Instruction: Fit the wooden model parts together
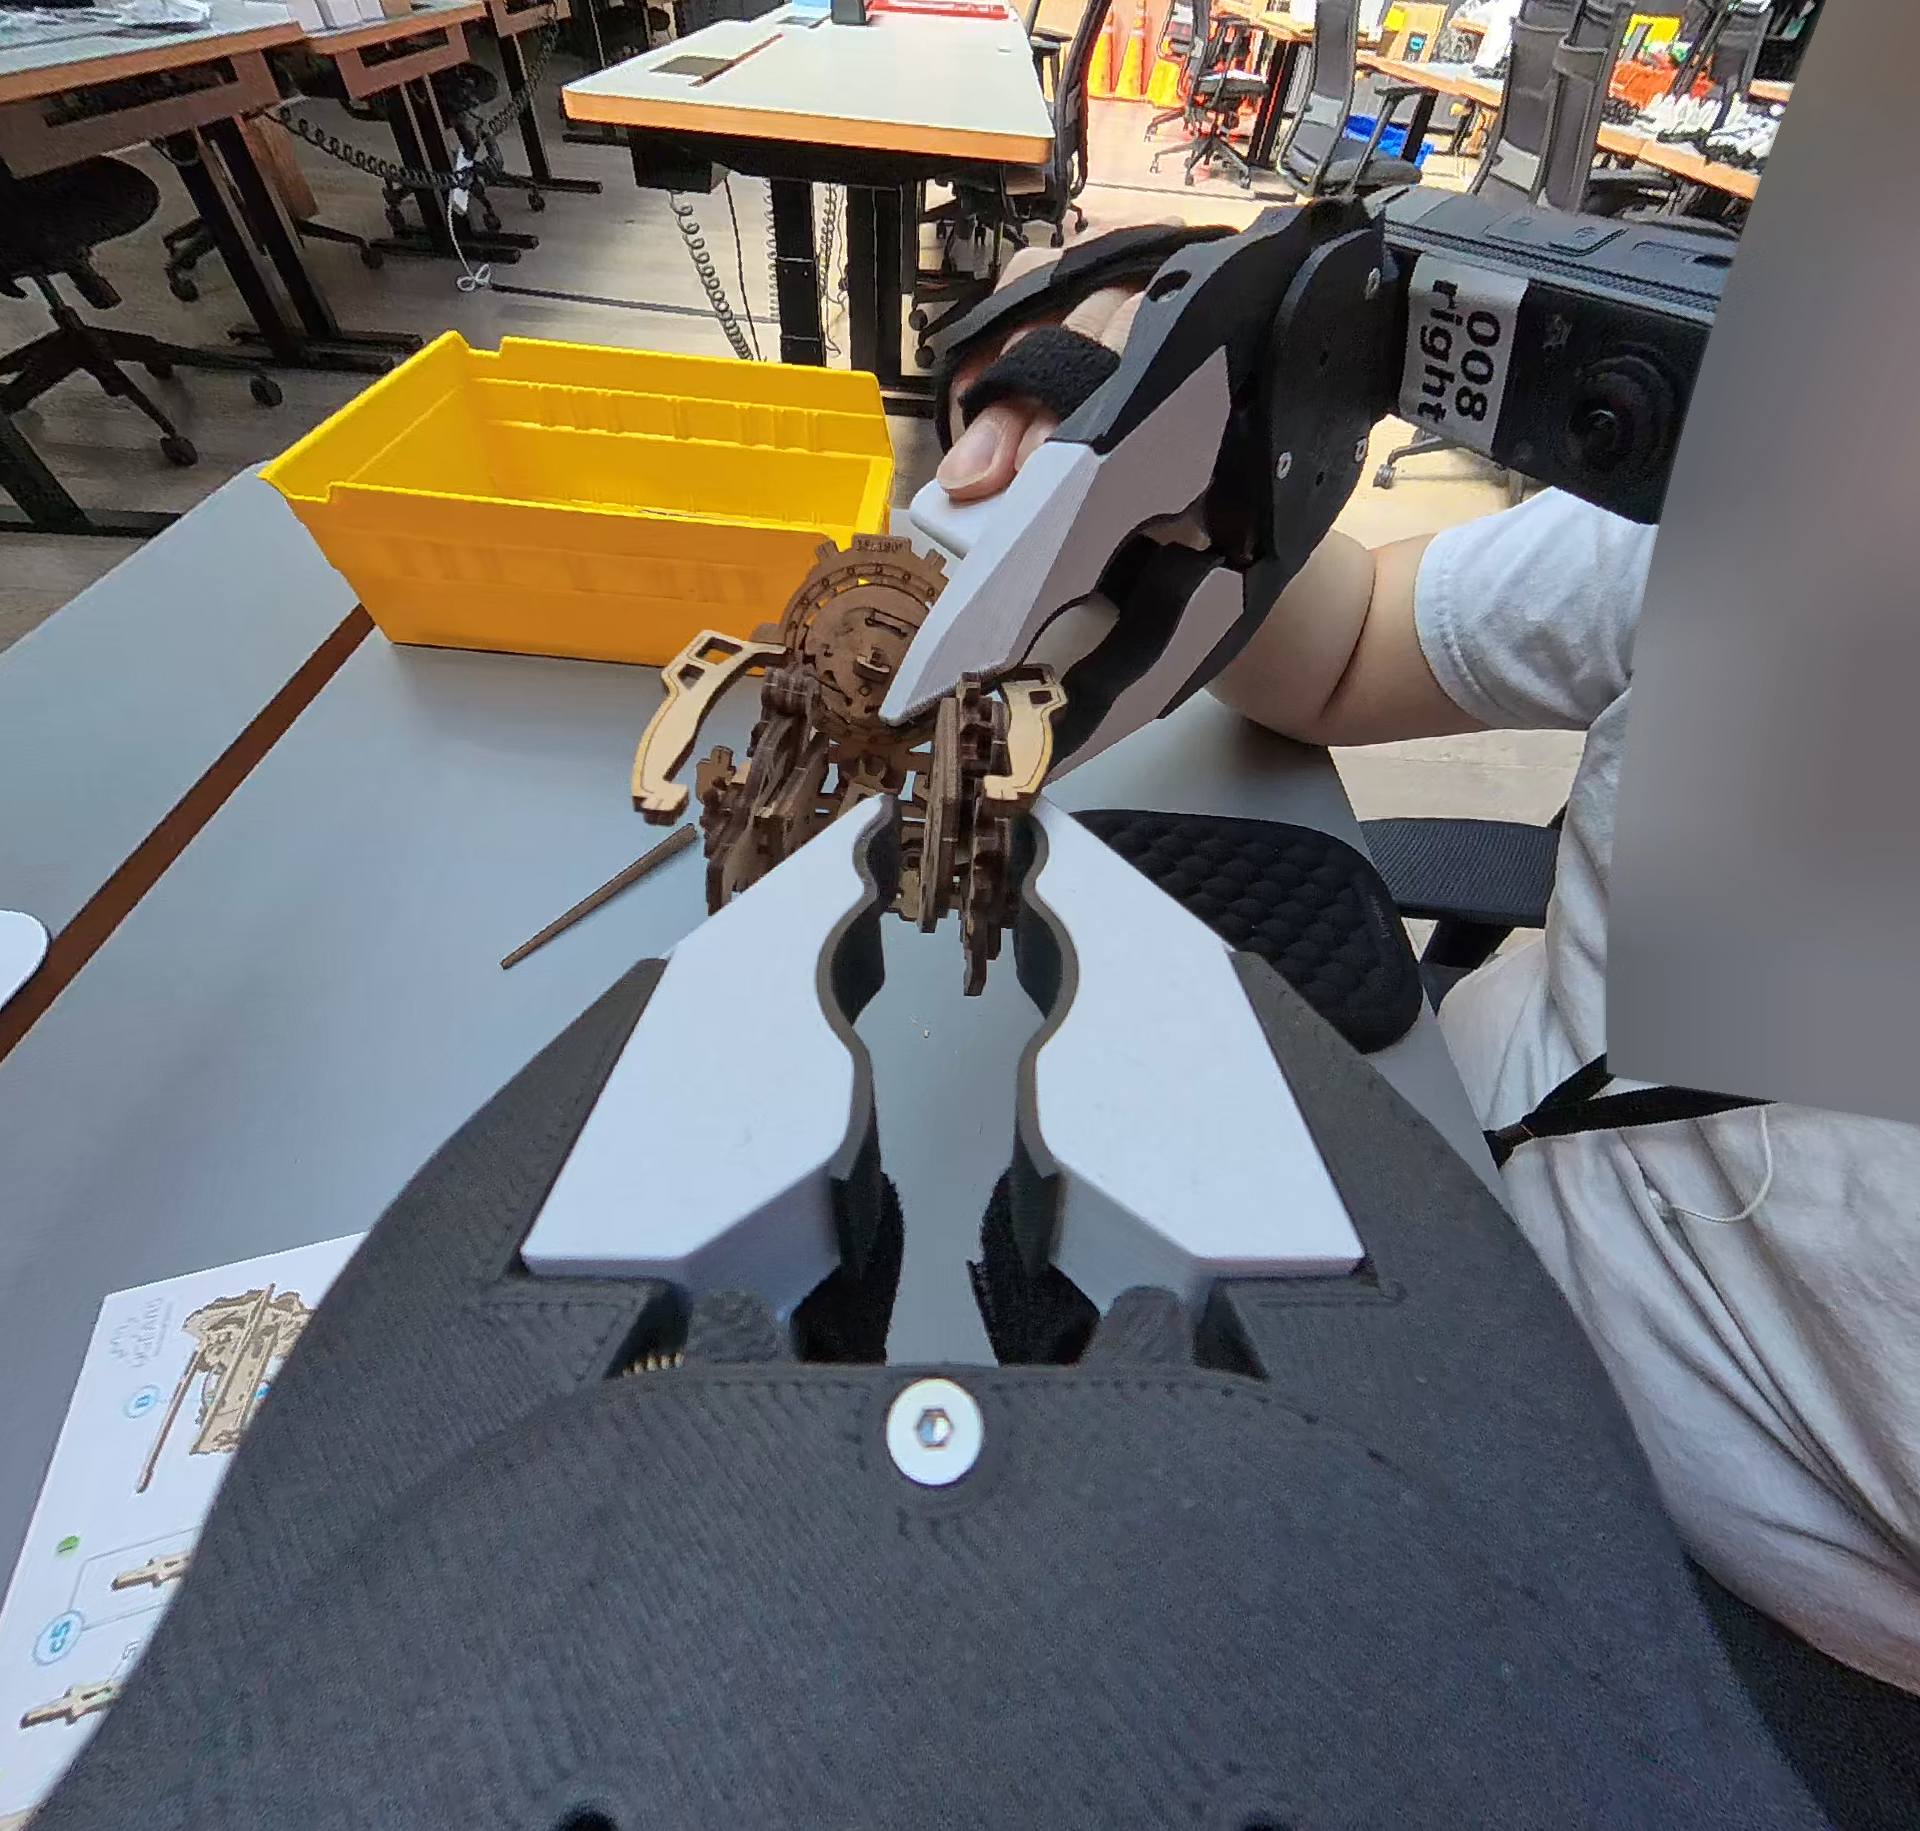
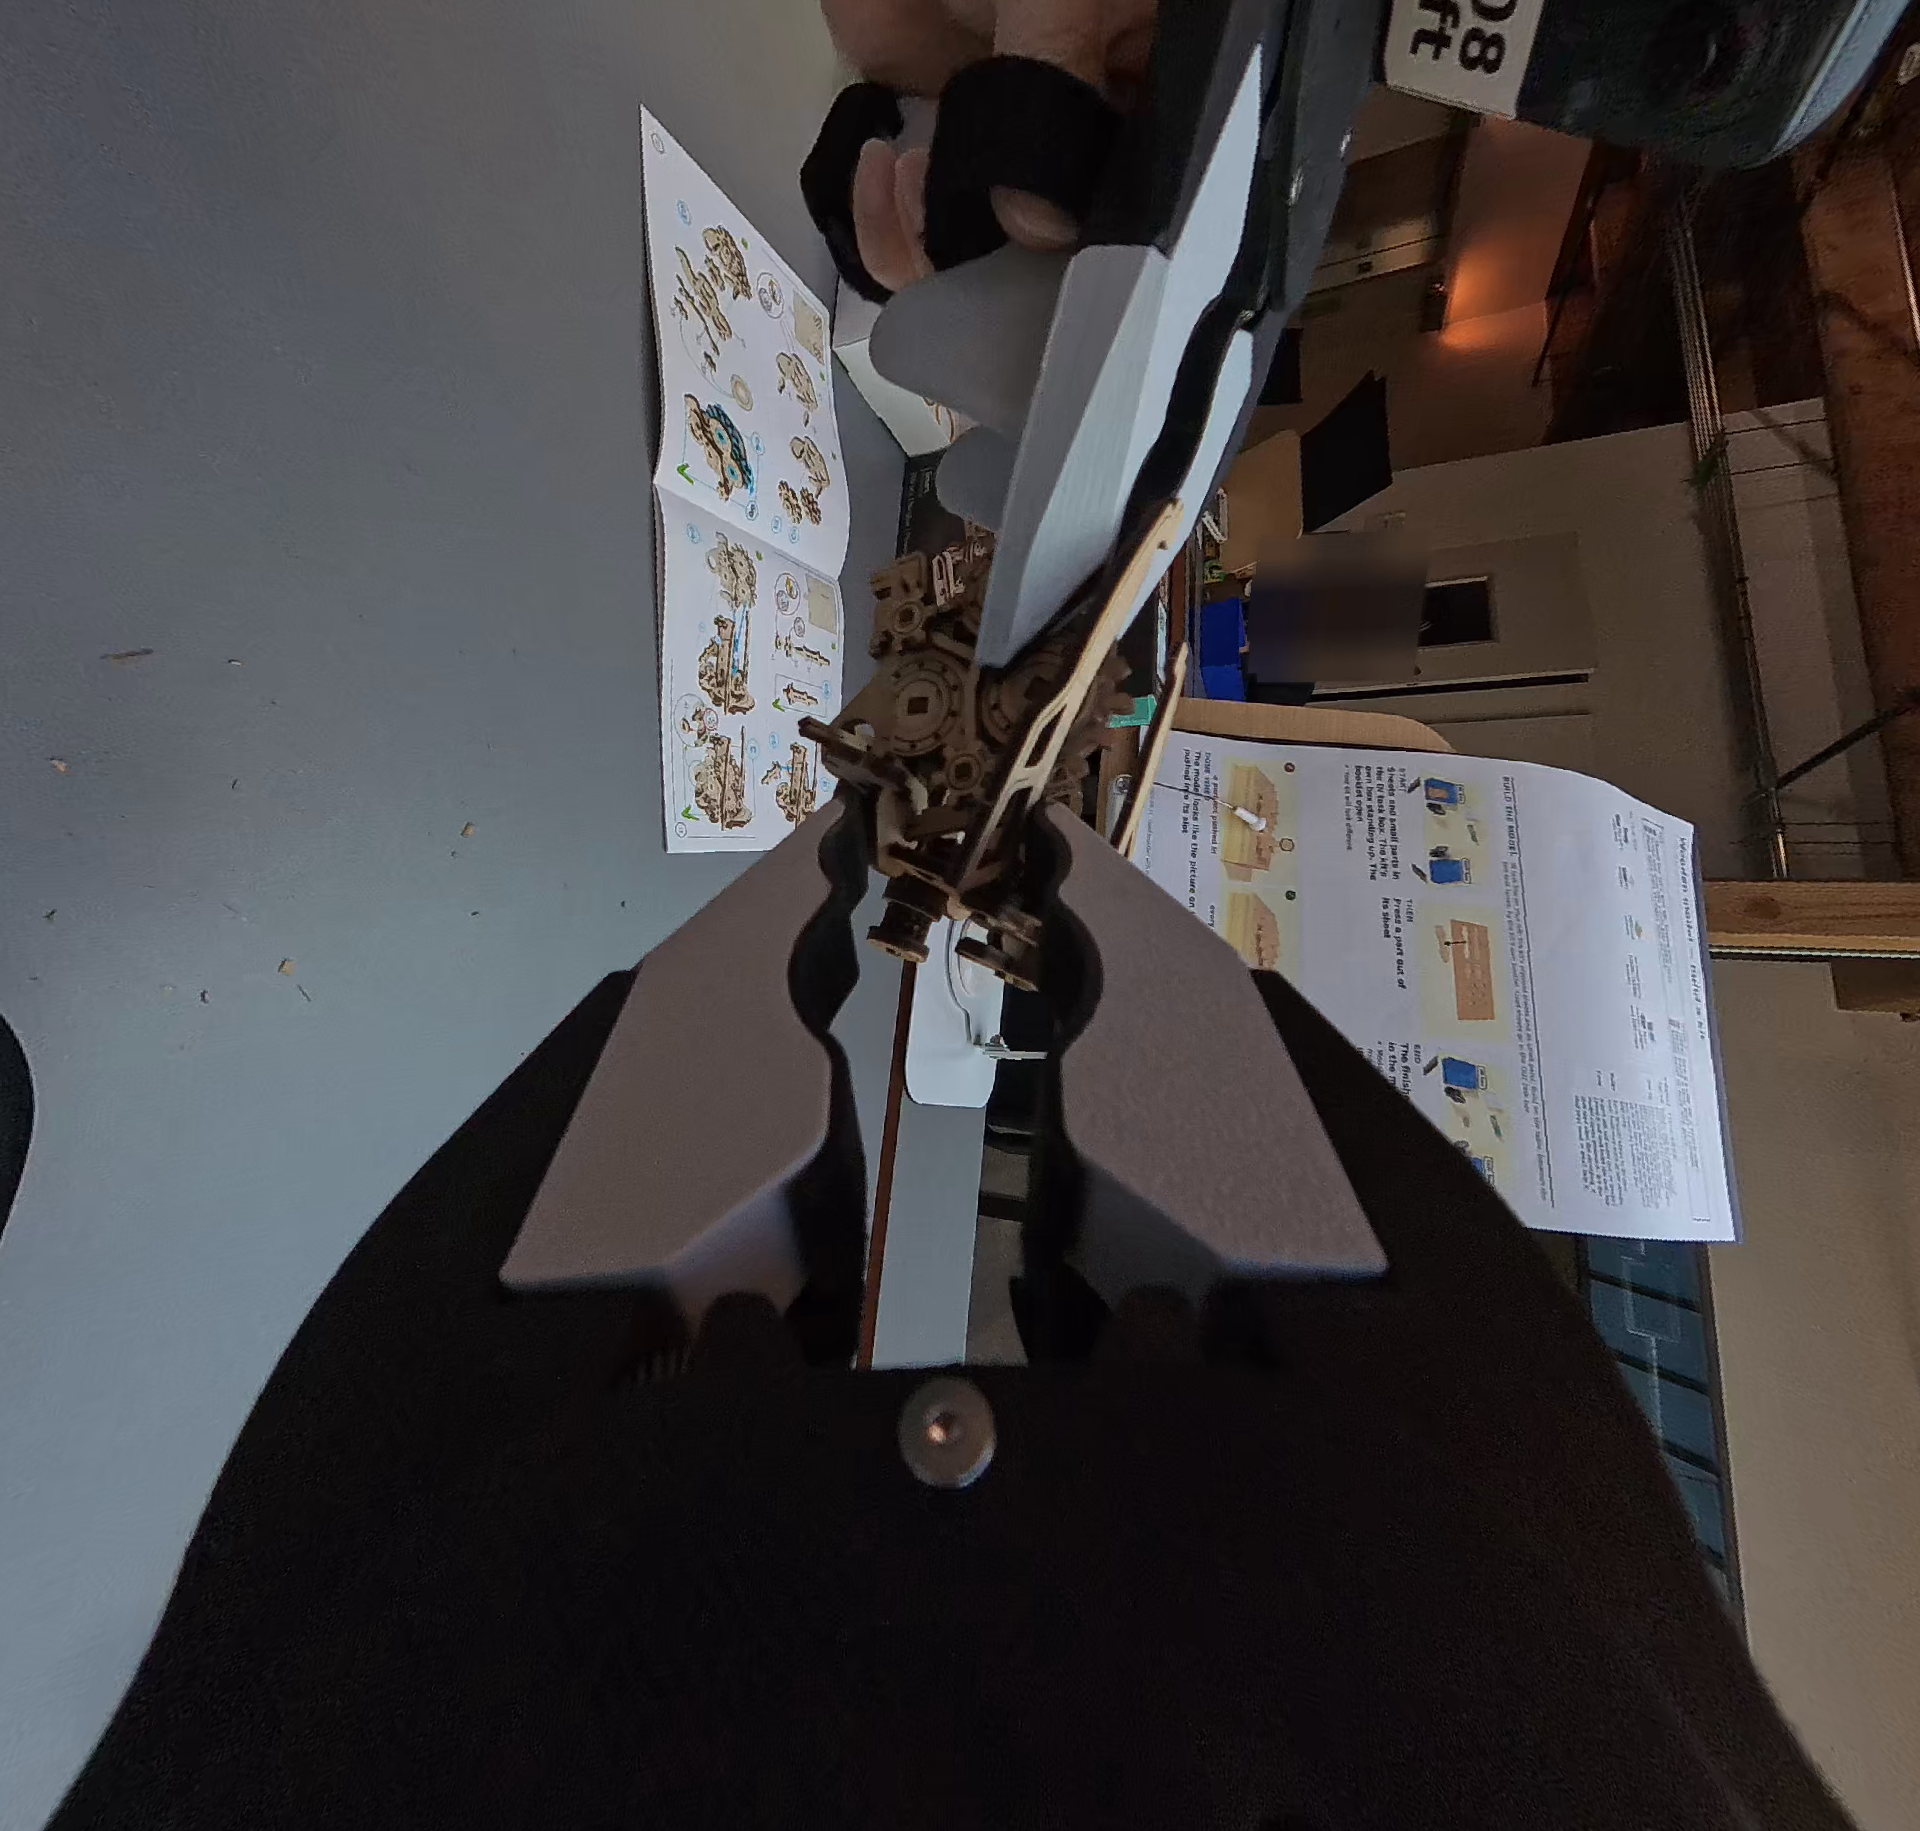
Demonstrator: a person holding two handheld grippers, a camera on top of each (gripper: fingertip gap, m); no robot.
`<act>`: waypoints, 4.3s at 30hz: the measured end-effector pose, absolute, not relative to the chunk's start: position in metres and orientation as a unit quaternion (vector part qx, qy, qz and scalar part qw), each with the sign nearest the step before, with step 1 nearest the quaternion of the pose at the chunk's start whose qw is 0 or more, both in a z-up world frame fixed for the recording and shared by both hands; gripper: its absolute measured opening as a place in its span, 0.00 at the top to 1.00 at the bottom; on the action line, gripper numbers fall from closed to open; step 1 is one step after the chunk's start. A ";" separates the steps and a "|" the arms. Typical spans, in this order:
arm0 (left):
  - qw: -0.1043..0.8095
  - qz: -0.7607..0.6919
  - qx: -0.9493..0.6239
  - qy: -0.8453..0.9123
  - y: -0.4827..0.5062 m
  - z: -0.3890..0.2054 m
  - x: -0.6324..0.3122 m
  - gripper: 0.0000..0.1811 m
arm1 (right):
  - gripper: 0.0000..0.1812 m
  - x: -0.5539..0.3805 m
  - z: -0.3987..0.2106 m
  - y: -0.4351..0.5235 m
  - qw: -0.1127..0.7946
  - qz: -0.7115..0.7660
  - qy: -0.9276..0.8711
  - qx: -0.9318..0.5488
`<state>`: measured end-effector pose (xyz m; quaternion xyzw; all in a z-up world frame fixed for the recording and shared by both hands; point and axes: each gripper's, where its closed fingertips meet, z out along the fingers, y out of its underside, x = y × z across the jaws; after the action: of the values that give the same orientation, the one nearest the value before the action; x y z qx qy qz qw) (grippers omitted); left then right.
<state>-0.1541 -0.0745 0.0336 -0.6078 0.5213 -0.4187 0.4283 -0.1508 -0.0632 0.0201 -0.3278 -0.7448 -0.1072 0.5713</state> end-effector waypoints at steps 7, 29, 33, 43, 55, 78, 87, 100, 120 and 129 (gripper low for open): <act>0.450 -0.427 -0.605 0.500 -0.064 0.037 -0.157 0.85 | 0.85 -0.150 0.023 -0.058 0.576 -0.110 -0.733 -0.344; 0.407 -0.471 -0.647 0.441 -0.053 0.027 -0.150 0.93 | 0.82 -0.149 0.015 -0.042 0.563 -0.073 -0.721 -0.397; 0.390 -0.476 -0.655 0.438 -0.055 0.025 -0.151 0.93 | 0.78 -0.151 0.018 -0.043 0.575 -0.072 -0.719 -0.384; 0.351 -0.468 -0.671 0.456 -0.063 0.013 -0.150 0.93 | 0.71 -0.154 0.012 -0.054 0.578 -0.084 -0.743 -0.328; 0.331 -0.456 -0.666 0.489 -0.074 0.009 -0.151 0.93 | 0.72 -0.160 0.006 -0.068 0.564 -0.069 -0.762 -0.312; 0.315 -0.433 -0.669 0.516 -0.080 -0.001 -0.150 0.93 | 0.71 -0.160 -0.004 -0.072 0.540 -0.094 -0.781 -0.299; 0.280 -0.437 -0.677 0.521 -0.088 -0.007 -0.152 0.93 | 0.73 -0.161 -0.010 -0.081 0.520 -0.082 -0.793 -0.307; 0.284 -0.436 -0.671 0.529 -0.089 -0.007 -0.151 0.93 | 0.75 -0.160 -0.009 -0.082 0.515 -0.082 -0.794 -0.313; 0.385 -0.533 -0.605 0.449 -0.066 0.028 -0.142 0.93 | 0.73 -0.152 0.024 -0.060 0.591 -0.093 -0.732 -0.327; 0.300 -0.597 -0.637 0.386 -0.068 0.003 -0.154 0.93 | 0.76 -0.161 0.003 -0.069 0.606 0.008 -0.722 -0.334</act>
<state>-0.1536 -0.0681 0.0031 -0.6366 0.3861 -0.5966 0.2996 -0.1611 -0.0695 0.0027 -0.3342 -0.7218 0.0085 0.6061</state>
